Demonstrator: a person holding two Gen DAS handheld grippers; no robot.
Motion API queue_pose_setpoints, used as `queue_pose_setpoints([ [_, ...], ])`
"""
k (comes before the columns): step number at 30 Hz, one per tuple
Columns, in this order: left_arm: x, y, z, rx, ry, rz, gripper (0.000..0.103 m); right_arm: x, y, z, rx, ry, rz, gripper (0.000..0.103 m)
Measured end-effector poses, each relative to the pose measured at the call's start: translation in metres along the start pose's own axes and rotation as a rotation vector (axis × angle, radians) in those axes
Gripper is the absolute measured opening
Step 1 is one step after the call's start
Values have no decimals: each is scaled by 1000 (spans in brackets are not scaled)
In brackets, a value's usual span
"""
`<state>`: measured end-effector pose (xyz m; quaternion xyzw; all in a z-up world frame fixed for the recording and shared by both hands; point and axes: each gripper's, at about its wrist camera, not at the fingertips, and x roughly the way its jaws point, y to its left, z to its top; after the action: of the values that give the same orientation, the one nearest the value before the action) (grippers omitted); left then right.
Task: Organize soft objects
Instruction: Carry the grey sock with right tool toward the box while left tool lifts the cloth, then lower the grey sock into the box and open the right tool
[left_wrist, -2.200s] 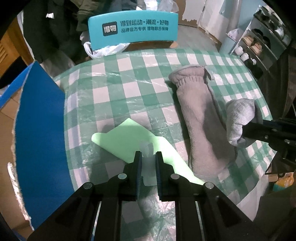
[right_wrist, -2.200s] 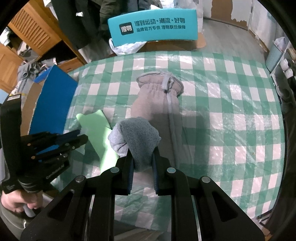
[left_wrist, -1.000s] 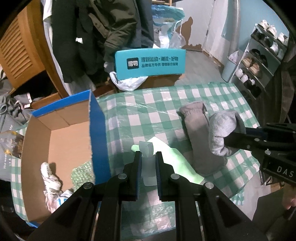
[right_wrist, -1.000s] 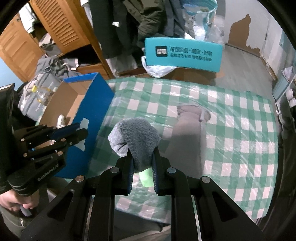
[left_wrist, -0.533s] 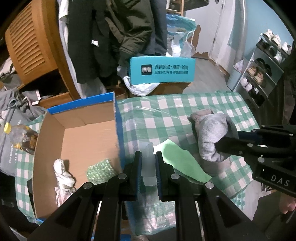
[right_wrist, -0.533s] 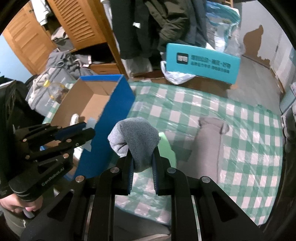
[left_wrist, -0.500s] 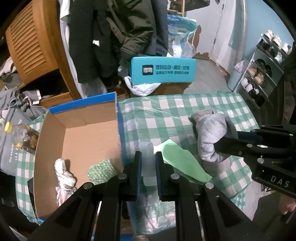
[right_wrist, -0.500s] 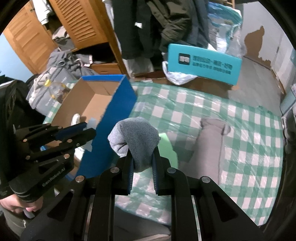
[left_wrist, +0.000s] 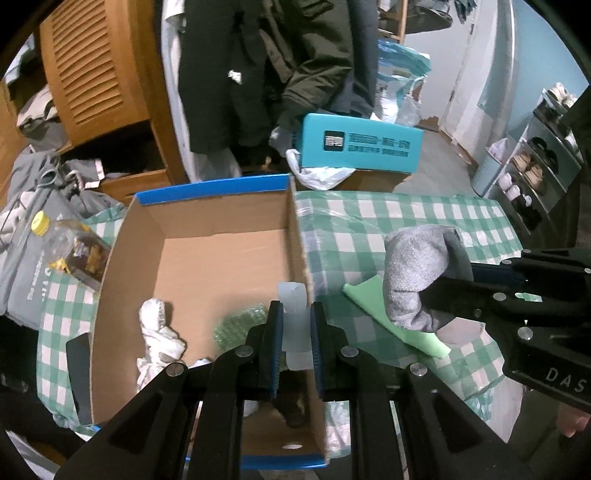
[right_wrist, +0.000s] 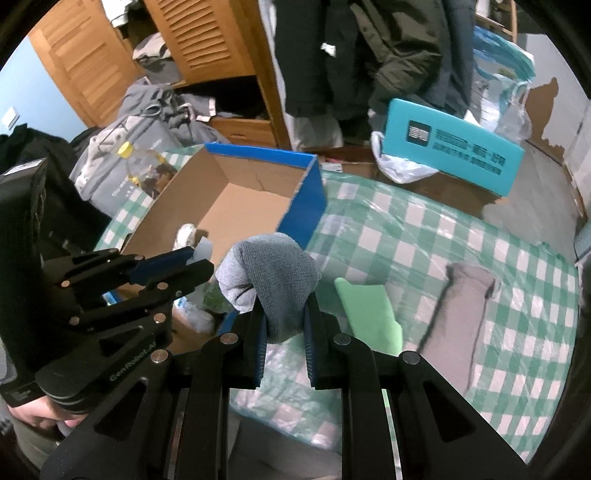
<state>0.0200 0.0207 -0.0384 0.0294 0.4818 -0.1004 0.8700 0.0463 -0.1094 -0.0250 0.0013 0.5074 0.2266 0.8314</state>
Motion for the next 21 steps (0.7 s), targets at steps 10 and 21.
queue_pose_setpoints([
  [10, 4, 37, -8, -59, 16, 24, 14, 24, 29, 13, -44, 37, 14, 15],
  [21, 12, 72, -20, -112, 43, 45, 15, 53, 57, 22, -77, 91, 29, 15],
])
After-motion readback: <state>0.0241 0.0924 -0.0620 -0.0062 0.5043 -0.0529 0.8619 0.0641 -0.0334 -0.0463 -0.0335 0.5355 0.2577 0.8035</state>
